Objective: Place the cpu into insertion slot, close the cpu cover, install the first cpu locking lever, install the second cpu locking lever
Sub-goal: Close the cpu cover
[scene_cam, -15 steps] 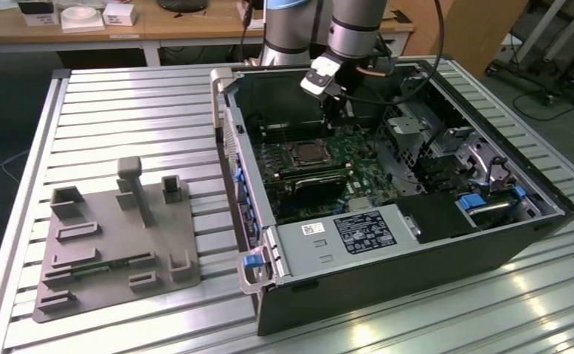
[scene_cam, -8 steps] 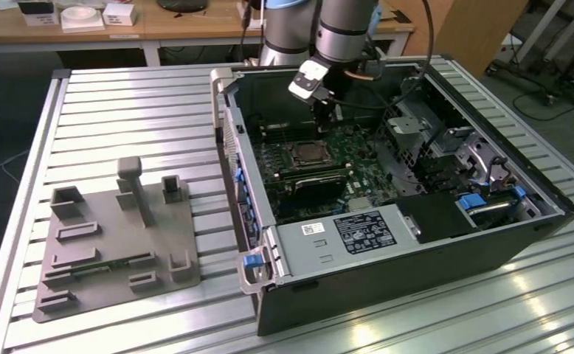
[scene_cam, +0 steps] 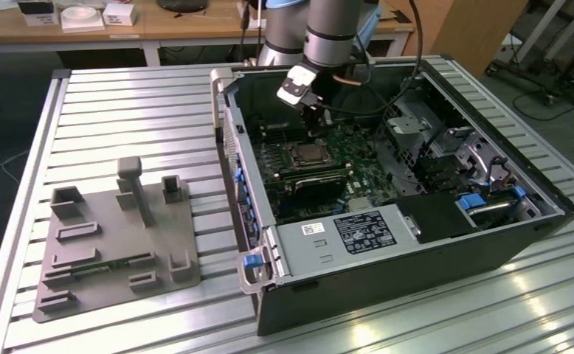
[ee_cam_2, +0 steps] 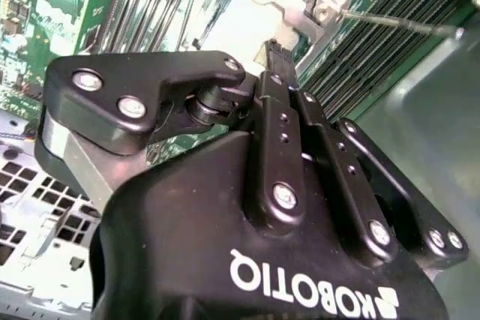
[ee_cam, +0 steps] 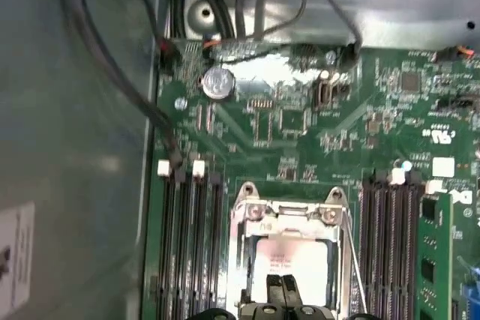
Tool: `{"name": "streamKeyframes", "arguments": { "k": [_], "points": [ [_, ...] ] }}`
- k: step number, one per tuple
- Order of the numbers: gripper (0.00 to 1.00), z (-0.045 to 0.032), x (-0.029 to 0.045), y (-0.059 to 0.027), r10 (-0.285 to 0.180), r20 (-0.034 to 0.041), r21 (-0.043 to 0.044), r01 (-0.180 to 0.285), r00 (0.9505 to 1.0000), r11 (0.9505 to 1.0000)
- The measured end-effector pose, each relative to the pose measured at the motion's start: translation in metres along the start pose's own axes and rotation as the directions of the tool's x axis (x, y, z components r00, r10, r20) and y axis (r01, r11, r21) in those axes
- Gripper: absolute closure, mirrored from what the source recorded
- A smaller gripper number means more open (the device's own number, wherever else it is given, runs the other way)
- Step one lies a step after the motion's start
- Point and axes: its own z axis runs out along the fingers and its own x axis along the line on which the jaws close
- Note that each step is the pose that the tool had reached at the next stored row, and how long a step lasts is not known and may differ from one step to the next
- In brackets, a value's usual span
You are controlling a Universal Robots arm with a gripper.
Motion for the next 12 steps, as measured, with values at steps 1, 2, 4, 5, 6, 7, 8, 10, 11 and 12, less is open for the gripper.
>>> {"name": "streamKeyframes", "arguments": {
  "k": [1,2,4,5,6,7,8,10,11,12],
  "points": [
    [0.90,0.0010,0.0002,-0.0036,-0.002,0.0001,-0.0001,0.002,1.0000,1.0000],
    [0.90,0.0018,0.0004,-0.0075,-0.003,0.0002,-0.0001,0.003,1.0000,1.0000],
    [0.90,0.0034,0.0009,-0.0149,-0.005,0.0001,-0.0002,0.005,1.0000,1.0000],
    [0.90,0.0043,0.0011,-0.0169,-0.006,0.0000,-0.0003,0.006,1.0000,1.0000],
    [0.90,0.0054,0.0011,-0.0175,-0.006,0.0000,-0.0003,0.006,1.0000,1.0000],
    [0.90,0.0071,0.0012,-0.0176,-0.007,0.0001,-0.0002,0.007,1.0000,1.0000],
    [0.90,0.0089,0.0012,-0.0176,-0.008,0.0001,0.0000,0.008,1.0000,1.0000],
    [0.90,0.0126,0.0014,-0.0179,-0.010,0.0000,0.0008,0.010,1.0000,1.0000],
    [0.90,0.0142,0.0015,-0.0181,-0.011,0.0001,0.0009,0.011,0.9999,0.9999],
    [0.90,0.0156,0.0016,-0.0184,-0.012,0.0000,0.0009,0.012,0.9999,0.9999]
  ]
}}
